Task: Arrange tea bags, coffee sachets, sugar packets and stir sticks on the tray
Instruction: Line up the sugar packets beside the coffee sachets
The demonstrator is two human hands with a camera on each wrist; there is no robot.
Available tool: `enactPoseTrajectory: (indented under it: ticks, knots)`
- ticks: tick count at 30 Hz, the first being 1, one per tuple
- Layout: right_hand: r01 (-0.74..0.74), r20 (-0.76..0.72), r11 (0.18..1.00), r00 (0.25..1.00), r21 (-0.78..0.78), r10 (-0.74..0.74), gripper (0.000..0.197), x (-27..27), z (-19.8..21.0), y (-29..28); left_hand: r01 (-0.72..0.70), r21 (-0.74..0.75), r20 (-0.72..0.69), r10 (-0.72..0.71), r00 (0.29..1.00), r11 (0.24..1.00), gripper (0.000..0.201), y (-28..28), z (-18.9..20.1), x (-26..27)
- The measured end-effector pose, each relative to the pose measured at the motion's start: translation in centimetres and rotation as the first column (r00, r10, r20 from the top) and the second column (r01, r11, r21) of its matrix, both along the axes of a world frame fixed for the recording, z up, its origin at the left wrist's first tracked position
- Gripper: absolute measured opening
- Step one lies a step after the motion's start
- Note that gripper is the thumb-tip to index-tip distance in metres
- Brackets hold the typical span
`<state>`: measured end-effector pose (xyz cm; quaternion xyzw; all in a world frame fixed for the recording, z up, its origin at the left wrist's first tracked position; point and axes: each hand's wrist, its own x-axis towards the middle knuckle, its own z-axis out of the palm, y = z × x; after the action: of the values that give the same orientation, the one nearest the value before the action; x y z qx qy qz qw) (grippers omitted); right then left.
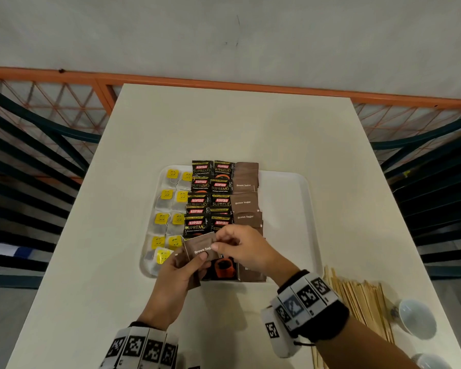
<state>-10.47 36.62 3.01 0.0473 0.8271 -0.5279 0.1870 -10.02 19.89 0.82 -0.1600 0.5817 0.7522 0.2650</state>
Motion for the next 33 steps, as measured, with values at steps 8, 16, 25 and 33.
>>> enactPoseTrajectory:
  ticks: [8, 16, 25, 33]
  knots:
    - [0.215, 0.013, 0.973, 0.977, -0.083, -0.215, 0.009, -1.1, -0.2, 1.7, -0.089, 0.095, 0.095, 0.08, 0.992, 0.991, 0.023, -0.3, -0.3, -0.3]
    - [0.551, -0.05, 0.834, 0.835, 0.038, -0.549, 0.017, -6.4, -1.5, 7.2, -0.049, -0.007, 0.009, 0.049, 0.999, 0.999, 0.012, -0.8, -0.1, -0.2]
    - [0.544, -0.036, 0.827, 0.837, 0.139, -0.545, 0.026, -9.1, -3.0, 8.1, -0.022, -0.1, -0.08, 0.014, 0.997, 0.995, 0.013, -0.7, 0.4, -0.3]
    - [0.52, -0.203, 0.821, 0.852, 0.234, -0.482, 0.021, -7.7, -1.4, 5.9, -0.104, -0.101, -0.105, 0.093, 0.99, 0.989, 0.019, 0.3, 0.1, -0.8]
